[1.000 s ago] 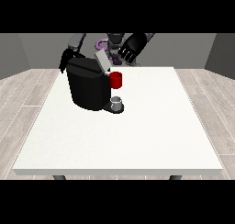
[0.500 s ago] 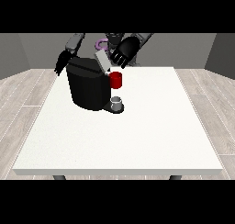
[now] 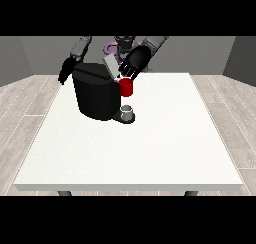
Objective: Insert the coffee pod into the coffee machine and close the lid
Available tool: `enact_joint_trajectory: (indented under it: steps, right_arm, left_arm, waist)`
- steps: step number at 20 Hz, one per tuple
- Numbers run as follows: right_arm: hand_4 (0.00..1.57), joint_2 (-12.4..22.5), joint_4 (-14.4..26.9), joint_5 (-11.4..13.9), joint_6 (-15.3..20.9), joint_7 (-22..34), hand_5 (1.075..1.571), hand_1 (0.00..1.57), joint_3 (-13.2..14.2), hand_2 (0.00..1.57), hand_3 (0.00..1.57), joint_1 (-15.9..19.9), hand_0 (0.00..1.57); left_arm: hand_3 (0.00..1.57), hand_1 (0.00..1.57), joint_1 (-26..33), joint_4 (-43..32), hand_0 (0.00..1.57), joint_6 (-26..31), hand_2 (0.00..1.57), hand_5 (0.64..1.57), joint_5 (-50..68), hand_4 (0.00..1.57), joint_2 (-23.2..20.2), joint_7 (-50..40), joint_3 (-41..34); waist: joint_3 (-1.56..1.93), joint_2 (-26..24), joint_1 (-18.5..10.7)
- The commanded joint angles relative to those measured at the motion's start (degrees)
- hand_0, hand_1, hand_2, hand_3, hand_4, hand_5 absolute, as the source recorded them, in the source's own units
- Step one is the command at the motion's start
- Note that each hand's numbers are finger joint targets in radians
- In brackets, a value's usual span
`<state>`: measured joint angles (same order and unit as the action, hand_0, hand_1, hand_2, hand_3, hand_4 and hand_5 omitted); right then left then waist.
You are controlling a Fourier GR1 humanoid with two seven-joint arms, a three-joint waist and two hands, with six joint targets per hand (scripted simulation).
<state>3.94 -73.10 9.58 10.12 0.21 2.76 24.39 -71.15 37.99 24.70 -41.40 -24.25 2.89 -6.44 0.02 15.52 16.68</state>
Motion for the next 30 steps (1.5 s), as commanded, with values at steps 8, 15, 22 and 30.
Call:
enact_joint_trajectory:
  steps: [8,15,22,30]
  right_arm:
    - [0.16,0.5,1.9,-0.7,-0.2,-1.3,1.571,0.00,1.2,0.00,0.00,1.3,0.00]
    - [0.00,1.2,-0.3,-0.7,-0.1,1.5,1.571,0.00,1.3,0.00,0.00,3.7,0.00]
    - [0.00,0.7,0.5,0.6,0.4,-0.9,1.571,0.00,0.2,0.00,0.00,1.9,0.00]
    - [0.00,0.1,3.2,-0.5,1.9,-4.0,1.571,0.00,2.3,0.00,0.00,1.9,0.00]
  left_arm:
    - [1.20,1.20,-1.5,-0.4,1.20,-0.5,1.25,1.571,-0.6,0.42,1.1,1.0,0.3]
    - [1.21,1.23,-2.5,-2.0,1.23,-2.1,1.27,1.571,-1.2,0.39,-0.7,2.2,-0.6]
    - [1.18,1.20,-1.5,-1.5,1.20,-6.1,1.22,1.571,-2.2,0.36,1.2,2.5,-0.3]
    - [1.10,1.21,-2.8,0.0,1.21,-5.4,1.22,1.571,-6.4,0.00,-0.8,4.3,3.5]
  waist:
    - [0.00,1.7,-0.7]
    - [-0.01,2.9,0.9]
    - [-0.01,3.1,0.8]
    - [0.03,3.9,-0.7]
